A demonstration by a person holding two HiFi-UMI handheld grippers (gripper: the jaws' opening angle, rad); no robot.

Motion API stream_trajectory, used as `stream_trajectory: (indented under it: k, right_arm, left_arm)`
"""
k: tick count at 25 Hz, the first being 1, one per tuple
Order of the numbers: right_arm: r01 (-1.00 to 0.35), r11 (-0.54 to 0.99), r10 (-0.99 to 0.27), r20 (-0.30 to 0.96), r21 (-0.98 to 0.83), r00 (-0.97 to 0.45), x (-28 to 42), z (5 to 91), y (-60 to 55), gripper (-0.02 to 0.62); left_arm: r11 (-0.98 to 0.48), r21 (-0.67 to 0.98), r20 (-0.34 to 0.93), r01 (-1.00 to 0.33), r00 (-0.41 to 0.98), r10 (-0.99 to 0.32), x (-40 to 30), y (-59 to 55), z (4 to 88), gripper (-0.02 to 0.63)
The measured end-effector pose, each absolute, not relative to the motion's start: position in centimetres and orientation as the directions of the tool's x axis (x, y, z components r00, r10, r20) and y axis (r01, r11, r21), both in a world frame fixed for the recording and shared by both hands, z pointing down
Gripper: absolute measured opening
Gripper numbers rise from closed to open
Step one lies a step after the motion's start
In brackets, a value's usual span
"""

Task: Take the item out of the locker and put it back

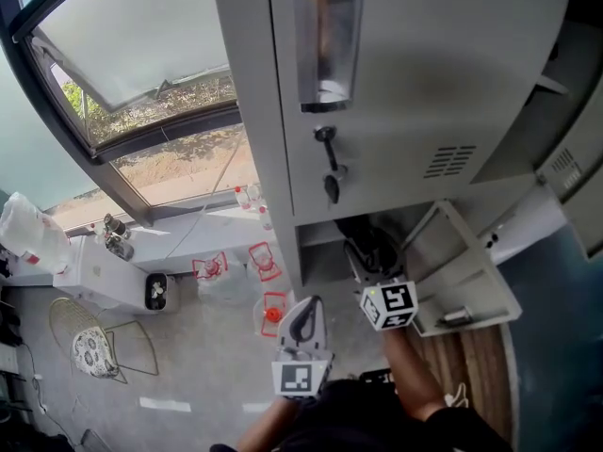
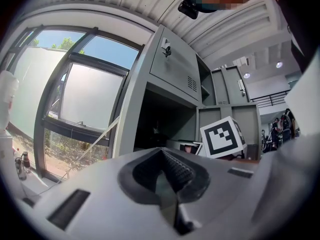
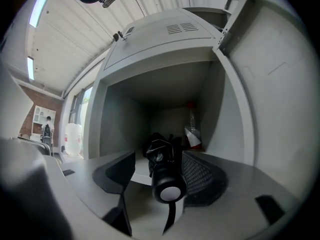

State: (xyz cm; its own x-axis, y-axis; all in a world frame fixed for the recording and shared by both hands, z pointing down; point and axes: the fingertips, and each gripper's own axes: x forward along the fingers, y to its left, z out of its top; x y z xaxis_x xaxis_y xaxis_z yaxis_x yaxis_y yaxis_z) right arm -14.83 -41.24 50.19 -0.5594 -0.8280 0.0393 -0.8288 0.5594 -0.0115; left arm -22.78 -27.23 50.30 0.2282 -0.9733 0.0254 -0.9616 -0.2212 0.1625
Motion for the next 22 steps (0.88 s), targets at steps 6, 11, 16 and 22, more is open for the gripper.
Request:
stream_trajectory:
  k: [6,11,16,22]
  right_arm:
    - [-0.830,0.558,-0.827,0.079,-0.011,-0.557,-15.6,51.1,-43.1,0.284]
    - [-0.825,0.565,-0.820,0.121,0.011,-0.560,-16.5,51.9,-44.1,0.285]
    - [-0.829,0.559,-0.821,0.145,0.017,-0.552,-16.9,52.2,-45.1,0.287]
    - [-0.832,0.552,-0.821,0.205,0.045,-0.533,-17.1,52.8,-45.7,0.275]
  left_arm:
    - [-0.223,0.184,0.032,-0.957,0.233,-0.972,-22.9,-28.5,50.4,-0.008]
    - [-0.224,0.176,0.035,-0.959,0.234,-0.972,-23.2,-29.3,50.5,-0.009]
    - [-0.210,0.187,0.045,-0.960,0.222,-0.974,-23.6,-29.9,50.7,-0.008]
    - [-0.196,0.191,0.053,-0.962,0.209,-0.977,-24.0,-30.4,50.8,-0.008]
